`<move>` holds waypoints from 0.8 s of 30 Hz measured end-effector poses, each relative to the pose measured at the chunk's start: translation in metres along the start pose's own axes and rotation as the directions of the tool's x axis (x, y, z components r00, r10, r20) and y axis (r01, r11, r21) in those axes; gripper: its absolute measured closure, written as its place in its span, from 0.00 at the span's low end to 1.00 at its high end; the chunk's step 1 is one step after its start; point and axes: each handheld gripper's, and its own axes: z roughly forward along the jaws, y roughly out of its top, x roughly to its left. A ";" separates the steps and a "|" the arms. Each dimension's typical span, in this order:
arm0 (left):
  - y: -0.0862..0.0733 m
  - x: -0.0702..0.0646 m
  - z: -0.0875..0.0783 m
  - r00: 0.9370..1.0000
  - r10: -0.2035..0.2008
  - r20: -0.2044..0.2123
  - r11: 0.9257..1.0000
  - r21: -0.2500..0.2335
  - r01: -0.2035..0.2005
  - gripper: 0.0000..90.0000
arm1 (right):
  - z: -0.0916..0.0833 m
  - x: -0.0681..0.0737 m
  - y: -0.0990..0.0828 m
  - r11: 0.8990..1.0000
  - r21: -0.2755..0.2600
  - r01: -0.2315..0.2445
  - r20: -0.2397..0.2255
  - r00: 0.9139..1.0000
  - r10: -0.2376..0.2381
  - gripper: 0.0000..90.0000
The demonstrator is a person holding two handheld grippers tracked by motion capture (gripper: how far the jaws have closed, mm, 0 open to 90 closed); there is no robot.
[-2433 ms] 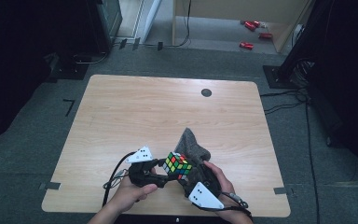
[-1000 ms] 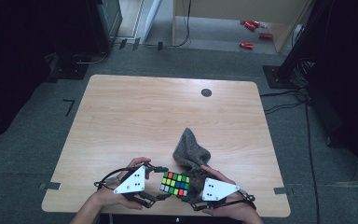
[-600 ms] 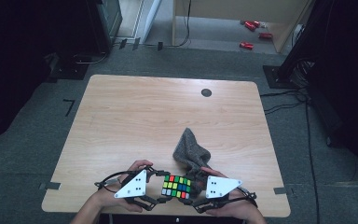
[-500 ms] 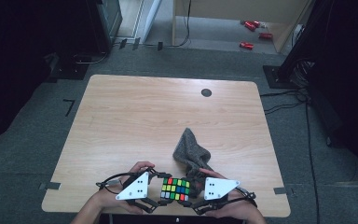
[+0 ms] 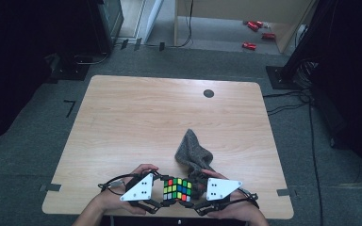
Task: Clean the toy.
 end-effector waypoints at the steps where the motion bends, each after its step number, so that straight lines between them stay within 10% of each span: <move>1: 0.000 0.001 -0.001 1.000 -0.008 0.002 1.000 -0.008 0.008 0.37 | 0.000 0.000 0.000 1.000 -0.004 -0.004 0.003 1.000 0.004 0.38; 17: -0.002 0.015 -0.017 0.994 -0.086 -0.064 0.994 -0.075 0.081 0.39 | -0.007 -0.008 0.000 0.998 -0.030 -0.048 0.126 0.991 0.052 0.30; 24: -0.007 0.024 -0.026 0.983 -0.126 -0.134 0.990 -0.078 0.117 0.39 | -0.013 -0.020 -0.006 0.992 0.021 -0.122 0.325 0.939 0.108 0.18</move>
